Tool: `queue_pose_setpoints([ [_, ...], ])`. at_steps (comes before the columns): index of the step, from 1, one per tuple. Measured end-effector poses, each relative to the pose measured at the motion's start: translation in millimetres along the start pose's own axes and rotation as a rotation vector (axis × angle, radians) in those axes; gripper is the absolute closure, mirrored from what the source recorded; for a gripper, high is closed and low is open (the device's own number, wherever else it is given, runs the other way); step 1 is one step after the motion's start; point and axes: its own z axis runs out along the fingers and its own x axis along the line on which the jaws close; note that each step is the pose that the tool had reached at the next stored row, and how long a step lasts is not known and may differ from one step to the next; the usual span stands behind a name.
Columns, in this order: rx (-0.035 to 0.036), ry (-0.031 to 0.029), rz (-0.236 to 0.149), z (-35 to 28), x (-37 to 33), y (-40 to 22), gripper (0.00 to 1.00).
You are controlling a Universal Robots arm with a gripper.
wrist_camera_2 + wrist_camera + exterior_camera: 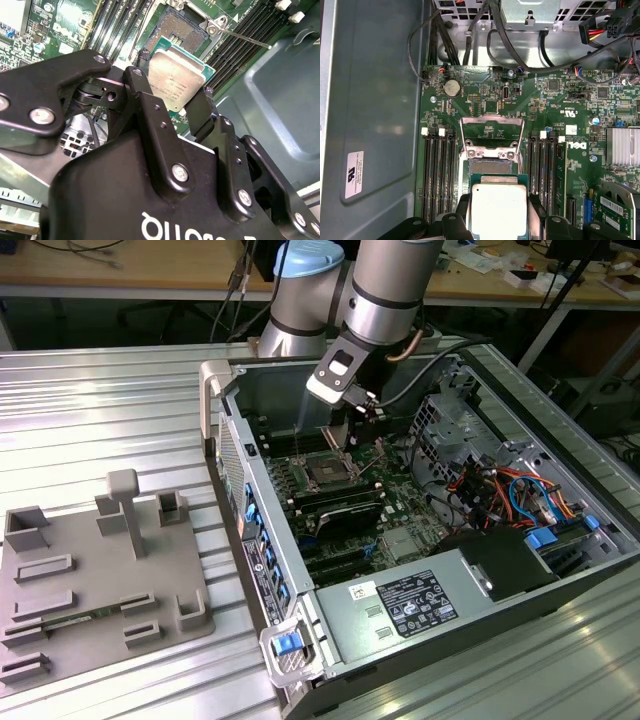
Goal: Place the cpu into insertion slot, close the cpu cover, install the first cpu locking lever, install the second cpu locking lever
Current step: 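Place the cpu into insertion slot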
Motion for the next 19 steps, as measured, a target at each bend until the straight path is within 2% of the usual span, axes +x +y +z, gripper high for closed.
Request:
queue_pose_setpoints([
  [13,0.0007,0.0,0.0,6.5,-0.1,-0.3,0.46],
  [19,0.0007,0.0001,0.0,7.3,-0.2,-0.4,0.46],
])
